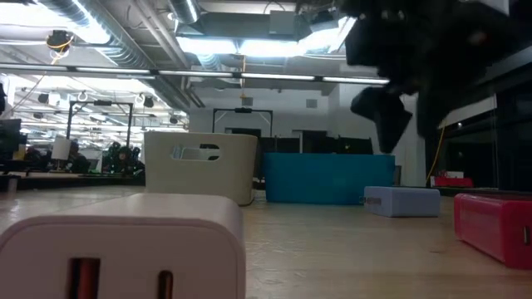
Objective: Pick & Place Office items
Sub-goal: Put the top light blue charger adapter into the blue bin
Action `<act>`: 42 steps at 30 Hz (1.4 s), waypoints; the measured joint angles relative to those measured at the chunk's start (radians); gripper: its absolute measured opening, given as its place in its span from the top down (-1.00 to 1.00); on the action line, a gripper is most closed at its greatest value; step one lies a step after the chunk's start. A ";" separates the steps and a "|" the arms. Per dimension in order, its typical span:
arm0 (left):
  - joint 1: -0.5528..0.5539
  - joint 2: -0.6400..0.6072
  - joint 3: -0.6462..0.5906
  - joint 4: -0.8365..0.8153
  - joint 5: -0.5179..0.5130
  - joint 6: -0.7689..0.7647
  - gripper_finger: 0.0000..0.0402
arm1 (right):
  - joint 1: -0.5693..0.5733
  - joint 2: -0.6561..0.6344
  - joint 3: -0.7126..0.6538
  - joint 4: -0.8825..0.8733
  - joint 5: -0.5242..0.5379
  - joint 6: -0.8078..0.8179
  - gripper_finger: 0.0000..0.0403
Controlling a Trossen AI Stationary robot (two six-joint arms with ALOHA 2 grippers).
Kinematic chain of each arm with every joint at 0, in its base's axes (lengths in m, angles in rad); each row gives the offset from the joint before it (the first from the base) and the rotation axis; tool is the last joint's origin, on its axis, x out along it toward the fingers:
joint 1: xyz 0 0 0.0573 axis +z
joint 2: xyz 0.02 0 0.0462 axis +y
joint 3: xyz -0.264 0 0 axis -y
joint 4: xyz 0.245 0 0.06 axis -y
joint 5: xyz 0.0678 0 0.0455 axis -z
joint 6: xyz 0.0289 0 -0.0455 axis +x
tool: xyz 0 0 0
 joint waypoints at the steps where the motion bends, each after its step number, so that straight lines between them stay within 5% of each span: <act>1: -0.007 0.000 0.000 0.000 0.000 0.001 -0.56 | 0.004 0.016 0.000 0.005 0.005 0.001 -0.41; 21: -0.087 0.000 0.000 -0.072 -0.079 -0.012 -0.56 | 0.030 0.134 0.001 0.090 0.016 0.057 -0.41; 42: -0.086 0.000 0.000 -0.076 -0.078 0.004 -0.56 | -0.017 0.113 0.085 0.028 -0.028 0.029 -0.41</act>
